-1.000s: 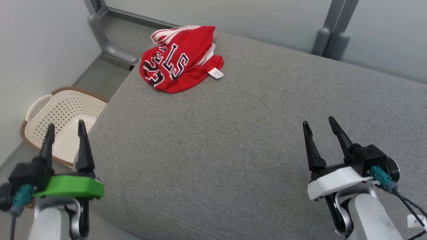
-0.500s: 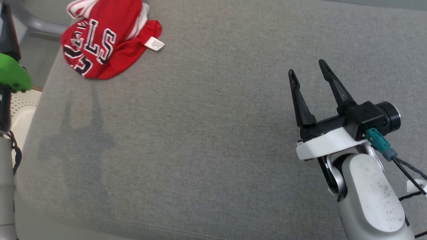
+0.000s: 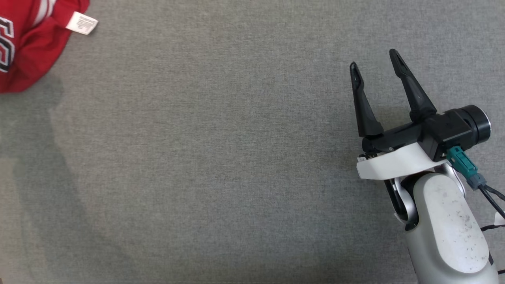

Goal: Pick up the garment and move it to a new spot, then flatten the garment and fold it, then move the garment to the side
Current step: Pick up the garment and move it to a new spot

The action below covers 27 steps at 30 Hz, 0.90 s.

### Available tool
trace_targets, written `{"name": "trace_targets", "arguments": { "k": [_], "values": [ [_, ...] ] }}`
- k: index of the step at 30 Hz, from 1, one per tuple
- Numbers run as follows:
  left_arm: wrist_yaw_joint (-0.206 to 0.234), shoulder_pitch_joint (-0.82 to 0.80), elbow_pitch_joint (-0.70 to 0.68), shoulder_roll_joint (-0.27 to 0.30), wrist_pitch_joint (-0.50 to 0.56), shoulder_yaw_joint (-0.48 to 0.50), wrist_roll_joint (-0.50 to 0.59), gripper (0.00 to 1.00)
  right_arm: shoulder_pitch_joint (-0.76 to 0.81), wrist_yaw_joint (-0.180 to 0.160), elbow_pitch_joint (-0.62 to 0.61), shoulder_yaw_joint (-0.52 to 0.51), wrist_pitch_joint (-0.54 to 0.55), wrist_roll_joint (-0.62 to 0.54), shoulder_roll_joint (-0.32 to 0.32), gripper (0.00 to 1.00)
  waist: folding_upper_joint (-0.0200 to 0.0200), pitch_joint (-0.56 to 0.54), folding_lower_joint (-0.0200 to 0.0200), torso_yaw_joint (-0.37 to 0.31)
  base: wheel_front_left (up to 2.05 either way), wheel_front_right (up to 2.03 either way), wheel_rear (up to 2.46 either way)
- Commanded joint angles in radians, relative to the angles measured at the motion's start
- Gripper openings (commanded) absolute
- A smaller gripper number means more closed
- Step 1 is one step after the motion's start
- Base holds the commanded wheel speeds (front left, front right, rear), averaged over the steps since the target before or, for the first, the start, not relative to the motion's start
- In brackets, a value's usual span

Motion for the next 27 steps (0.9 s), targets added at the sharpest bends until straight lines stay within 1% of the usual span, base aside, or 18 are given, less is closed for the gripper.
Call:
{"name": "trace_targets", "arguments": {
  "k": [1,6,7,8,9,18,22,27],
  "values": [
    [-0.004,-0.022,0.018,0.005,-0.008,-0.005,-0.002,1.00,-0.014,-0.001,-0.007,-0.001,-0.001,-0.007,-0.001,1.00,-0.0001,0.084,-0.0001,-0.065,0.00,0.00,0.00],
    [-0.006,-0.037,0.079,-0.004,-0.013,-0.032,-0.002,1.00,-0.015,-0.001,-0.006,-0.002,-0.002,-0.009,-0.001,1.00,-0.0001,0.092,-0.0001,-0.060,0.00,0.00,0.00],
    [-0.007,-0.038,0.092,-0.007,-0.010,-0.039,-0.004,0.48,-0.016,-0.001,-0.004,-0.003,-0.002,-0.010,-0.001,1.00,-0.0001,0.089,-0.0001,-0.058,0.00,0.00,0.00],
    [-0.007,-0.040,0.101,-0.009,-0.009,-0.046,-0.006,0.11,-0.018,-0.001,-0.003,-0.003,-0.002,-0.010,-0.001,1.00,-0.0001,0.086,-0.0001,-0.057,0.00,0.00,0.00],
    [-0.006,-0.041,0.110,-0.010,-0.014,-0.053,-0.009,0.00,-0.019,-0.001,-0.001,-0.002,-0.003,-0.010,-0.001,1.00,-0.0001,0.081,-0.0001,-0.055,0.00,0.00,0.00],
    [-0.007,-0.042,0.134,0.015,-0.093,-0.111,-0.012,0.00,-0.007,-0.001,0.032,0.002,-0.016,0.005,-0.001,1.00,-0.0001,-0.007,-0.0001,-0.052,0.00,0.00,0.00],
    [-0.007,-0.045,0.117,0.039,-0.129,-0.159,-0.010,0.00,0.008,-0.001,0.057,-0.002,-0.027,0.020,-0.001,1.00,-0.0001,-0.074,-0.0001,-0.058,0.00,0.00,0.00],
    [-0.007,-0.048,0.062,0.067,-0.161,-0.254,-0.021,0.00,0.031,-0.001,0.093,-0.010,-0.041,0.046,-0.001,1.00,-0.0001,-0.175,-0.0001,-0.078,0.00,0.00,0.00]
  ]
}}
